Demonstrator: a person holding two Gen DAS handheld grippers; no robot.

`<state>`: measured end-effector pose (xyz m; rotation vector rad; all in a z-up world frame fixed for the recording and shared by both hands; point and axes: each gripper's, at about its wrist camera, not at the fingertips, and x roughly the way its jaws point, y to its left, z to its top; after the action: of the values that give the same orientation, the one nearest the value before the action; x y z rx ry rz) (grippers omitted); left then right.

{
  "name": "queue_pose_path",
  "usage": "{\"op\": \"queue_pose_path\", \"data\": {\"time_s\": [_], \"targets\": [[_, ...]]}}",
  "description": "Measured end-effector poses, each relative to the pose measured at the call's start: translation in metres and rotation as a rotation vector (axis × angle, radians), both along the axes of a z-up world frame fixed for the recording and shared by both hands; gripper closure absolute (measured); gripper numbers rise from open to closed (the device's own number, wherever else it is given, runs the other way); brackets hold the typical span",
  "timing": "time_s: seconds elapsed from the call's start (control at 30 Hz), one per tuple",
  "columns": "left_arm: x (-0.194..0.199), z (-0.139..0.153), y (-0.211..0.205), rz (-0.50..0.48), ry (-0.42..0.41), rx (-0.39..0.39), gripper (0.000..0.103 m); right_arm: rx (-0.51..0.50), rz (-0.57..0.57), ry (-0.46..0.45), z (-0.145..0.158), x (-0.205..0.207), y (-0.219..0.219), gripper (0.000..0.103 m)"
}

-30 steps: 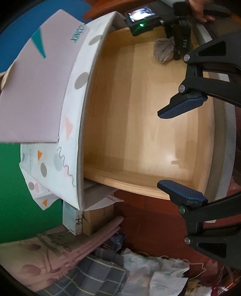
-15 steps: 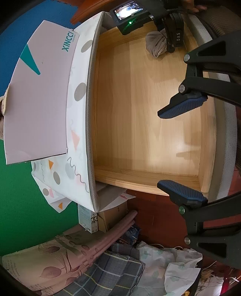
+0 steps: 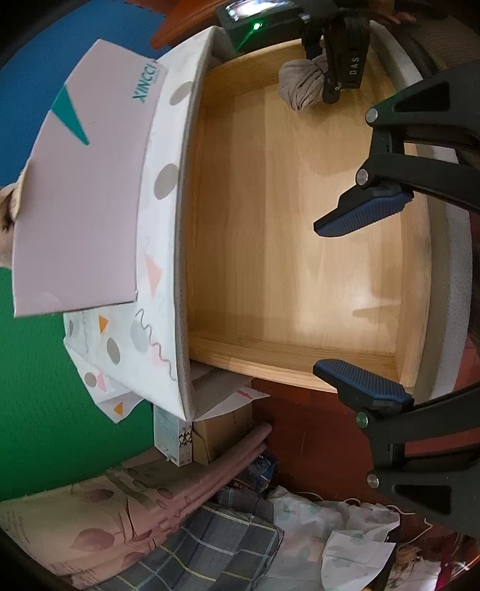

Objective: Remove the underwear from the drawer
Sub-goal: 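Lift the grey garment with the right tool up toward the white box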

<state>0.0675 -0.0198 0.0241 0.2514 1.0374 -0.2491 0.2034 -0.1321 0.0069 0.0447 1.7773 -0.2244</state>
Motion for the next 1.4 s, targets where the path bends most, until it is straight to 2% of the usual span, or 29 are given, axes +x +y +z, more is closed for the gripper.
{"op": "queue_pose_path", "data": {"time_s": [0.3, 0.53, 0.83, 1.2, 1.4], "targets": [[-0.001, 0.001, 0.002, -0.001, -0.014, 0.000, 0.032, -0.043, 0.025, -0.216, 0.055, -0.011, 0.009, 0.056], [0.001, 0.002, 0.007, 0.013, -0.008, -0.023, 0.032, -0.044, 0.005, -0.311, 0.099, -0.018, 0.006, 0.056], [0.001, 0.002, 0.009, 0.019, -0.009, -0.034, 0.032, -0.070, -0.001, -0.445, 0.177, -0.001, -0.007, 0.056], [-0.001, 0.005, 0.009, 0.030, -0.032, -0.046, 0.032, -0.091, -0.003, -0.576, 0.246, 0.067, -0.033, 0.056], [0.000, 0.007, 0.012, 0.038, -0.040, -0.061, 0.032, -0.092, -0.009, -0.623, 0.255, 0.113, -0.030, 0.056]]}}
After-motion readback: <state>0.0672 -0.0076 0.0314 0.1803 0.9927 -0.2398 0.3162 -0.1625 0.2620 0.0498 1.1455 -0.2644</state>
